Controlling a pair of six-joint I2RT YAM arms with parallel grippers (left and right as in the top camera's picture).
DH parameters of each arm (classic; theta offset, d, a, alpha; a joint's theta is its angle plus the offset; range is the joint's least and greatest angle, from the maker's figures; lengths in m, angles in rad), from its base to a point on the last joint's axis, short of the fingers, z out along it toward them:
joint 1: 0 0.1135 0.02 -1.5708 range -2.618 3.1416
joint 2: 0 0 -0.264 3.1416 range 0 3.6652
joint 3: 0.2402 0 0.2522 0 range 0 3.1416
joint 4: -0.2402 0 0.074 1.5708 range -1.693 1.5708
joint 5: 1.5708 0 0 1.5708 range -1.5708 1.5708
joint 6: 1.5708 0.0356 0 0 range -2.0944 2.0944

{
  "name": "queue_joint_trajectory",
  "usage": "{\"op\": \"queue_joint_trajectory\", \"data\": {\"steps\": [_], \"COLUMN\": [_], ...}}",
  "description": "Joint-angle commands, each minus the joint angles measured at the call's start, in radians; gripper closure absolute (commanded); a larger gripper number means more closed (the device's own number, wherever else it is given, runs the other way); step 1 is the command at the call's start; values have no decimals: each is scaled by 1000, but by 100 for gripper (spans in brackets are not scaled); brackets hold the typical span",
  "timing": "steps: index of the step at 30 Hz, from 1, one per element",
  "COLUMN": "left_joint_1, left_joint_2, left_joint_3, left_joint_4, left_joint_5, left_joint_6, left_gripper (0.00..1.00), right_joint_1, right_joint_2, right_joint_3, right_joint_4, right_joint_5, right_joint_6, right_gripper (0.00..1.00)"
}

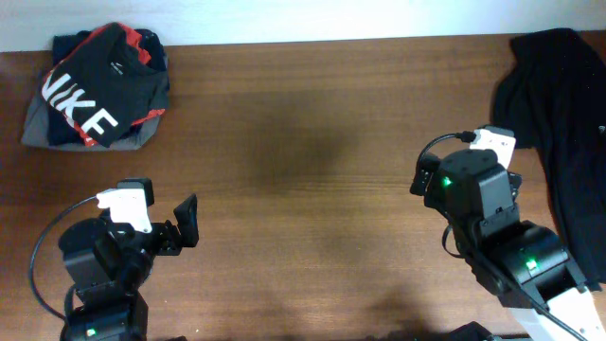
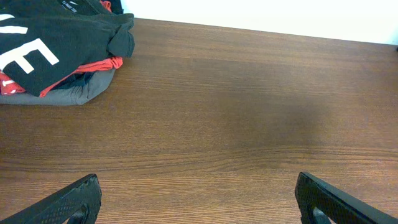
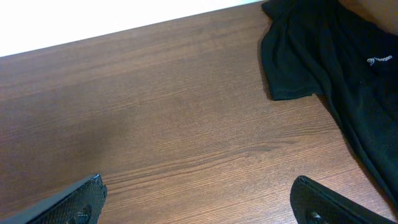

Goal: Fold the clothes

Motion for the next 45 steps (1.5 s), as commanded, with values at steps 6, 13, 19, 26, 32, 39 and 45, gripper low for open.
{"op": "queue_joint_trajectory", "data": {"steps": [6,13,19,26,32,39,45], "left_joint_1": [0,0,0,0,0,0,0], "left_joint_2": [-2,-2,-2,-2,-2,-2,-2], "left_joint_3": [-5,-5,-5,-5,-5,-5,-5], "left_joint_4": [0,0,0,0,0,0,0], "left_joint_5": [17,17,17,17,17,17,17], "left_joint_6": [-10,-10,-10,-10,-10,-10,-10], "left_gripper": [1,1,1,1,1,1,1], "right_joint_1": [5,3,-126,-367,-441,-439,-439], "right_joint_2": [36,33,-58,-327,-594,-776,-859], "right_joint_3": [6,5,-55,-357,-666,-915,-1002], "right_joint_4": [-61,-58,-35,281,584,834,892], "right_joint_5": [24,2,-78,-286,-351,-394,-444], "right_joint_6": [12,24,24,-165,-214,-213,-214], "right_gripper": [1,1,1,1,1,1,1]}}
